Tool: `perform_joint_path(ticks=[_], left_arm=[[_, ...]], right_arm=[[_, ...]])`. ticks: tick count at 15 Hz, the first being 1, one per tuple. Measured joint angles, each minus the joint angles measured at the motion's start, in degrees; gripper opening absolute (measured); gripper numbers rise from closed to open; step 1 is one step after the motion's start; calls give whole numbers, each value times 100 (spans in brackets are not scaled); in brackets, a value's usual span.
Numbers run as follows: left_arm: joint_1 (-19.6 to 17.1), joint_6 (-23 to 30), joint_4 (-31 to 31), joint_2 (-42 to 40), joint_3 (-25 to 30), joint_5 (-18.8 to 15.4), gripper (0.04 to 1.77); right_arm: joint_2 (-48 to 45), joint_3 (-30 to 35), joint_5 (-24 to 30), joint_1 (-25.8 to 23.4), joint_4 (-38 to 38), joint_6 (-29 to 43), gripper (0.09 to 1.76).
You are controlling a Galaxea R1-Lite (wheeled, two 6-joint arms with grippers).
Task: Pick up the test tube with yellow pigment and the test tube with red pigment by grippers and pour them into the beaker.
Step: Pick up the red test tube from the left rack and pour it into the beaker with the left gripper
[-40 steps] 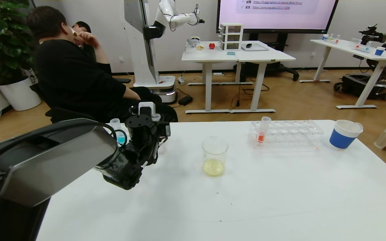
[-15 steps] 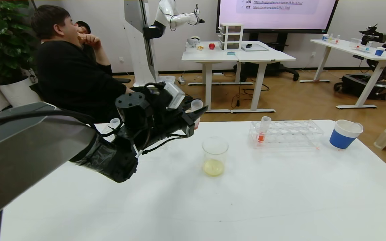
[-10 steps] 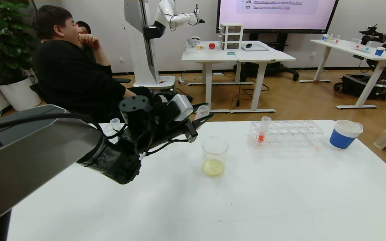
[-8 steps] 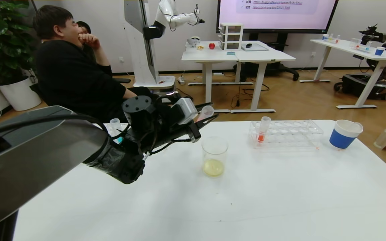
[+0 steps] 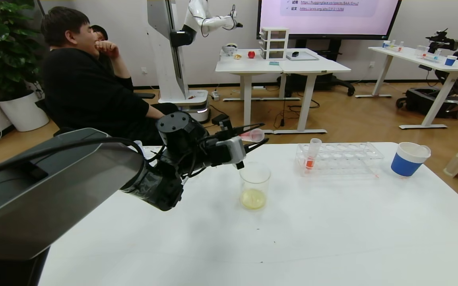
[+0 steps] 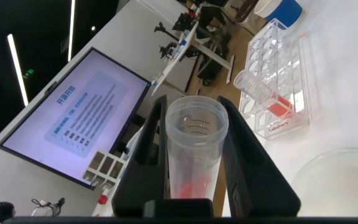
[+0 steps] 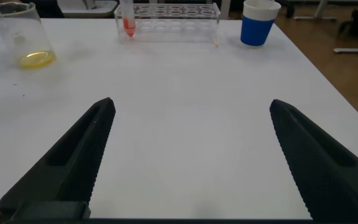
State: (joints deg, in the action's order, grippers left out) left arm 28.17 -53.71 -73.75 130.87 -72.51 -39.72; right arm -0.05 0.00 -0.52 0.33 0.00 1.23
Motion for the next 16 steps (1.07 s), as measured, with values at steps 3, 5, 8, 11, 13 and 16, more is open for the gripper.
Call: perform_joint_path(ticks=[3,5,8,11,13,16], left_arm=[[-30,-681,-9,72,21,-215,52],[-50,-1059,-30,128,33,-350,52],[-43,-1473,-72,221,35,-378,52],[-39,-1855,-177,262,0,-352,52],[-39,-2032,-256,299,-17,-344,52],[-50,-2332,-452,404,-30,-341,52]], right_arm=[[0,0,0,0,0,-2,174],[0,0,0,0,0,0,174],[0,0,0,0,0,-2,174],[0,0,0,0,0,0,174],[0,0,0,0,0,-2,174],[0,0,0,0,0,0,174]])
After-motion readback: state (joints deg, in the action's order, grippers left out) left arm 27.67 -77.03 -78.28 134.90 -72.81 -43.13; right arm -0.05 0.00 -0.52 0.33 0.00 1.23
